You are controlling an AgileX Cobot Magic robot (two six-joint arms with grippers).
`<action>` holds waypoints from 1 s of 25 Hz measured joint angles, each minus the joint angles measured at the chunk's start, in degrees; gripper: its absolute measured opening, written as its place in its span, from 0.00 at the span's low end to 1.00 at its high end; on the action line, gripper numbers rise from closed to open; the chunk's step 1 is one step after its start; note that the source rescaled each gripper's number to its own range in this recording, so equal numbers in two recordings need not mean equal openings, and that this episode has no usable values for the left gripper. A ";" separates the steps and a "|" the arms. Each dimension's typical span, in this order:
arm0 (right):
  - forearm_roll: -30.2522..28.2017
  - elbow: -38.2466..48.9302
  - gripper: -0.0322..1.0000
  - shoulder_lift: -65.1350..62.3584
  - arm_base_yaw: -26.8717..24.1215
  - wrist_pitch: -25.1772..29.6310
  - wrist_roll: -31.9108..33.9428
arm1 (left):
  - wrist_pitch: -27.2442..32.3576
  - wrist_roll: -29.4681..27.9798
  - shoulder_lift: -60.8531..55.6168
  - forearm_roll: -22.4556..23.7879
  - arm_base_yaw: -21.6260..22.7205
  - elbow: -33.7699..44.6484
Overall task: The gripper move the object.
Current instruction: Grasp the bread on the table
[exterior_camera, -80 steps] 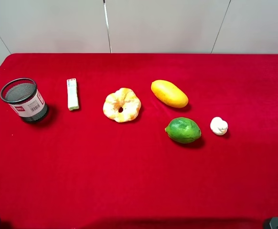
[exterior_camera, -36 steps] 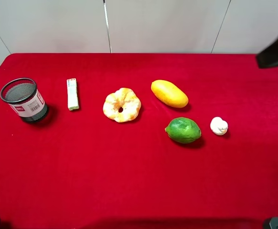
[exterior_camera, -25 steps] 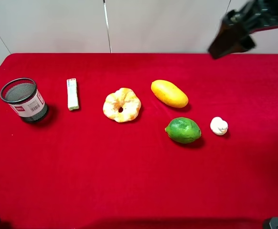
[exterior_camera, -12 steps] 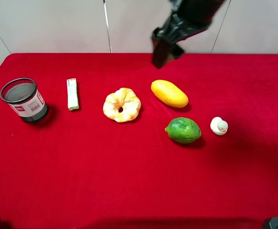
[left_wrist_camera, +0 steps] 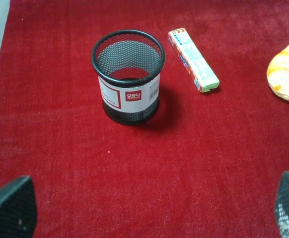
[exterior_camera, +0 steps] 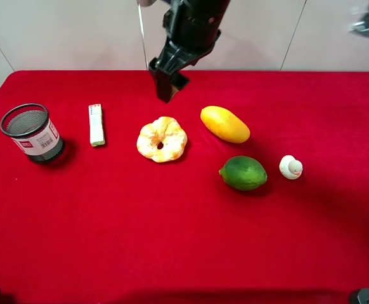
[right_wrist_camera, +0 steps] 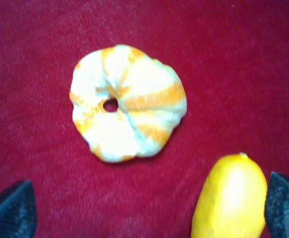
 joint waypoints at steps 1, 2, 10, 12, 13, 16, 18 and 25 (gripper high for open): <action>0.39 -1.49 1.00 2.60 0.00 0.00 -0.56 | 0.00 0.00 0.00 0.00 0.00 0.00; 0.45 -2.06 1.00 3.84 0.00 0.00 -0.97 | 0.00 0.00 0.00 0.00 0.00 0.00; 0.45 -2.54 1.00 11.41 0.00 -3.54 -2.57 | 0.00 0.00 0.00 0.00 0.00 0.00; 0.45 -2.54 1.00 13.00 0.00 -5.26 -2.57 | 0.00 0.00 0.00 0.00 0.00 0.00; 0.45 -2.58 1.00 13.72 0.00 -5.94 -2.57 | 0.00 0.00 0.00 0.00 0.00 0.00; 0.45 -3.25 1.00 15.69 0.00 -7.48 -2.93 | 0.00 0.00 0.00 0.00 0.00 0.00; 0.45 -3.45 1.00 16.78 0.00 -8.66 -3.47 | 0.00 0.00 0.00 0.00 0.00 0.00; 0.45 -3.57 1.00 19.82 0.00 -11.94 -4.05 | 0.00 0.00 0.00 0.00 0.00 0.00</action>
